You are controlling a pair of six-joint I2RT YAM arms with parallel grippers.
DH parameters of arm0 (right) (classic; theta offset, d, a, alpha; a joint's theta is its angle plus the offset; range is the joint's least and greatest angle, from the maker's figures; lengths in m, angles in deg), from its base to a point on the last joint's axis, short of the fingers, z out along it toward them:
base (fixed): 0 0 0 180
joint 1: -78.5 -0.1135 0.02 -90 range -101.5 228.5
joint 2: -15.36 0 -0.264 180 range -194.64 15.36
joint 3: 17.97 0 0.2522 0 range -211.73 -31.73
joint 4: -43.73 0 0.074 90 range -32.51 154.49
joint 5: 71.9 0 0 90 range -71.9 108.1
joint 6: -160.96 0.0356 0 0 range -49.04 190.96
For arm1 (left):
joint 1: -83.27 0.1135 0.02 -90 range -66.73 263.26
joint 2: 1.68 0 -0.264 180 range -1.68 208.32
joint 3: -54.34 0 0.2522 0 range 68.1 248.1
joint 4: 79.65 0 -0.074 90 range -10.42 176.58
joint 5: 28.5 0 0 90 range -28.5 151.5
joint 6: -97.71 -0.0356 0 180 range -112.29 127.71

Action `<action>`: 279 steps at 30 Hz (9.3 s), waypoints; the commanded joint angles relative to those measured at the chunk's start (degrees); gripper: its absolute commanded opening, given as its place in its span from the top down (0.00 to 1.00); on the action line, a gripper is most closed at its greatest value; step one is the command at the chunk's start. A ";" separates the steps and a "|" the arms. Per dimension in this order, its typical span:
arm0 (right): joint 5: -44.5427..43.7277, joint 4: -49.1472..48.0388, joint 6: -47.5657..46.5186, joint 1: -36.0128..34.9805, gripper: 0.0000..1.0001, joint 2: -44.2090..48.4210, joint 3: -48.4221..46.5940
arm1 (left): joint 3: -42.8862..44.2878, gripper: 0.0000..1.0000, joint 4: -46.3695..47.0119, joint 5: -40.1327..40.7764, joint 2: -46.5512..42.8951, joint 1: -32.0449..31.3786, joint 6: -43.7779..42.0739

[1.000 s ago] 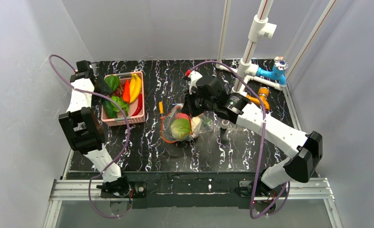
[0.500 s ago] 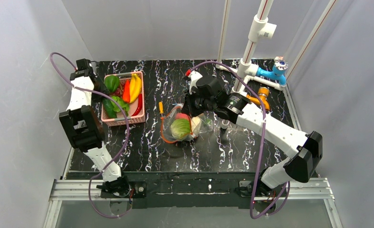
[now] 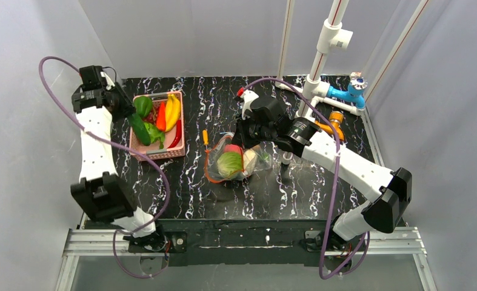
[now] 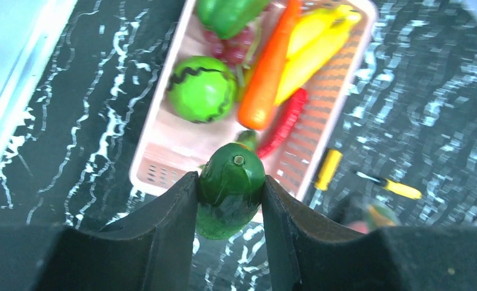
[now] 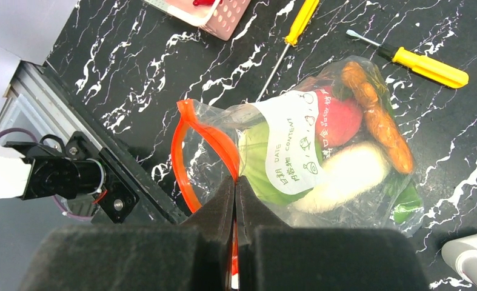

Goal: Place the food in the zip-top bag and seal the zipper
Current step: Pick up the fake vegetable from the bin, then place the fake vegetable in the zipper food storage bag, then adjust the zipper food storage bag at the center of the board.

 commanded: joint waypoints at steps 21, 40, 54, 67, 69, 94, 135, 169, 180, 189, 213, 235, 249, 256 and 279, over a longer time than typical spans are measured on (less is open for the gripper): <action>6.50 -6.87 17.84 3.56 0.99 0.95 -4.38 | -15.19 0.94 20.92 -35.03 -33.18 -12.15 35.07; 15.69 -11.75 27.86 6.91 0.99 -1.96 -2.26 | -30.84 0.96 20.99 -19.02 -44.15 -26.95 26.59; 17.01 -12.49 29.13 6.93 0.99 -3.94 -3.06 | -49.91 0.98 39.90 -7.80 -49.96 -34.52 36.69; 17.56 -12.59 29.22 6.77 0.99 -3.93 -3.22 | -55.28 0.92 47.99 1.62 -45.19 -46.48 40.40; 17.78 -12.70 29.27 6.82 0.99 -3.64 -2.84 | -55.22 0.90 49.12 1.61 -45.31 -46.51 39.83; 18.35 -13.64 30.24 6.68 0.99 -1.77 -2.44 | -55.78 0.07 43.87 -4.82 -44.56 -47.16 34.83; 20.03 -5.86 15.96 5.77 0.99 1.27 0.21 | -52.47 0.36 12.99 0.29 -49.55 -47.11 33.52; 17.70 6.09 -5.00 -7.43 0.95 -2.27 -7.35 | -41.27 1.00 16.22 0.84 -45.38 -47.07 47.38; 5.33 14.08 -7.34 -9.48 0.24 0.18 -11.40 | -42.11 1.00 16.17 2.47 -48.56 -47.07 53.20; 1.40 3.78 -8.97 -10.39 0.02 14.10 5.81 | -45.48 1.00 15.03 6.30 -52.71 -47.11 56.65; -12.74 -17.27 -25.65 -18.73 0.33 11.97 17.59 | -44.61 1.00 9.35 8.11 -54.48 -47.07 57.24; -9.70 -16.11 -28.63 -20.30 0.71 6.13 15.30 | -41.96 1.00 4.63 10.31 -55.63 -47.12 56.98; 11.66 -0.52 -37.95 -14.07 0.99 7.56 6.33 | -31.51 0.17 5.29 -6.40 -60.77 -47.07 6.11; 26.50 8.81 -40.38 -6.80 0.99 0.88 -3.27 | -34.48 0.21 7.69 -25.00 -52.76 -47.16 -16.14; 29.42 10.26 -40.66 -6.11 0.99 1.02 -4.21 | -27.62 0.02 -0.63 -48.28 -36.19 -47.16 -56.51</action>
